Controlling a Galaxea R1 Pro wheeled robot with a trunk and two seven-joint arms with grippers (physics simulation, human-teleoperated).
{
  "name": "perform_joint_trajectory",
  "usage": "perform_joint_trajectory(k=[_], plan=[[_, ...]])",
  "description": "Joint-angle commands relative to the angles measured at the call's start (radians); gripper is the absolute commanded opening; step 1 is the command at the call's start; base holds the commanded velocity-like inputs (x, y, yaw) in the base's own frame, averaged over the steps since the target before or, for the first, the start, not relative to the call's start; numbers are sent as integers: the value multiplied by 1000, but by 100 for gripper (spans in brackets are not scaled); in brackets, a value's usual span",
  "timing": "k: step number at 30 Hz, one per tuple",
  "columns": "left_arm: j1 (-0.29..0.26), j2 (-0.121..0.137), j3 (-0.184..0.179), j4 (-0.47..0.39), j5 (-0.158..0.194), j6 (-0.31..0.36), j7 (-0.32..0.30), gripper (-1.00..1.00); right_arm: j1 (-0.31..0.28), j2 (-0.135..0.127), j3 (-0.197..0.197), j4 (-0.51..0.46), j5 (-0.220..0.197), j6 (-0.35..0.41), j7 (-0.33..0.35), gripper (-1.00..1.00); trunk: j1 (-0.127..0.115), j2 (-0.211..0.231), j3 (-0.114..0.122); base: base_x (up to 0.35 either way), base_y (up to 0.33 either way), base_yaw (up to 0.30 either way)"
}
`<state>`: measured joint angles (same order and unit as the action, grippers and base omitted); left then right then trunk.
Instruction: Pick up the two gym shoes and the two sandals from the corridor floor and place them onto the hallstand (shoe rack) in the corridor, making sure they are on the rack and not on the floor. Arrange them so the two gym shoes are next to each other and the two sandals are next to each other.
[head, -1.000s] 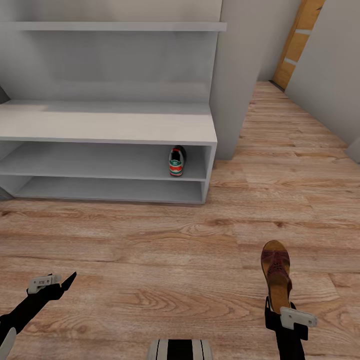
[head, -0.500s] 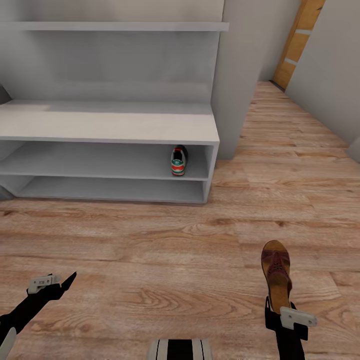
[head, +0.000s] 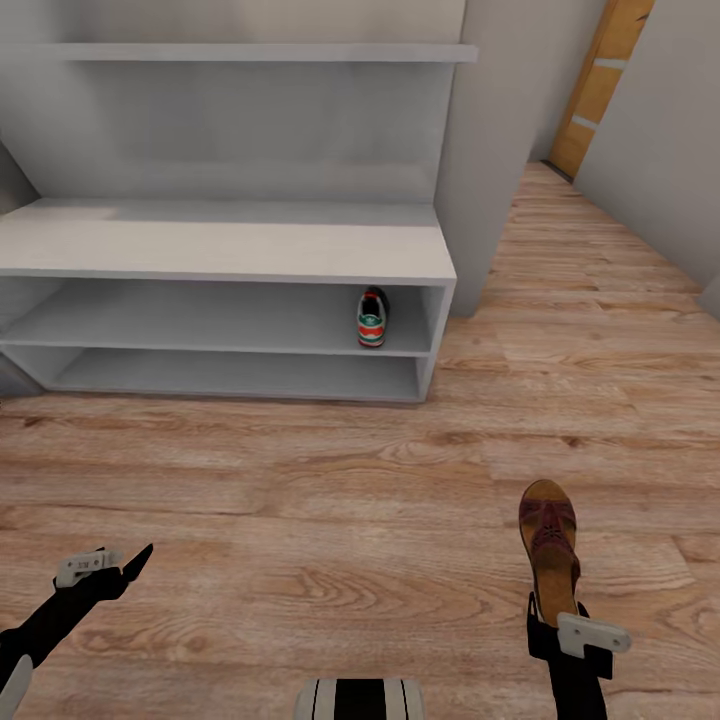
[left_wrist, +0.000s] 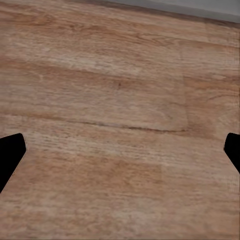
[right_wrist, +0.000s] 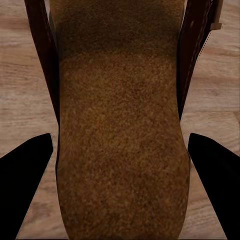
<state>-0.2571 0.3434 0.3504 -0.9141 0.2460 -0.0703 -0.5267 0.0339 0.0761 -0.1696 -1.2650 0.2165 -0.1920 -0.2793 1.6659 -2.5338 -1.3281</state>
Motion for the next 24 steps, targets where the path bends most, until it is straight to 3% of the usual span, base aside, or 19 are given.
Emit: perform_joint_trajectory(k=[1,12,24], plan=[[-1,0,1,1,6,0,-6,100,0,0,3,-1,10,0,-3,-100,0,0,-1,-17,74,0],[-1,0,1,1,6,0,-6,100,1,-2,23,-1,10,0,-4,-100,0,0,-1,-7,62,0],[-1,1,2,2,6,0,-6,100,1,-2,27,1,10,0,-4,-100,0,0,-1,-1,241,0]])
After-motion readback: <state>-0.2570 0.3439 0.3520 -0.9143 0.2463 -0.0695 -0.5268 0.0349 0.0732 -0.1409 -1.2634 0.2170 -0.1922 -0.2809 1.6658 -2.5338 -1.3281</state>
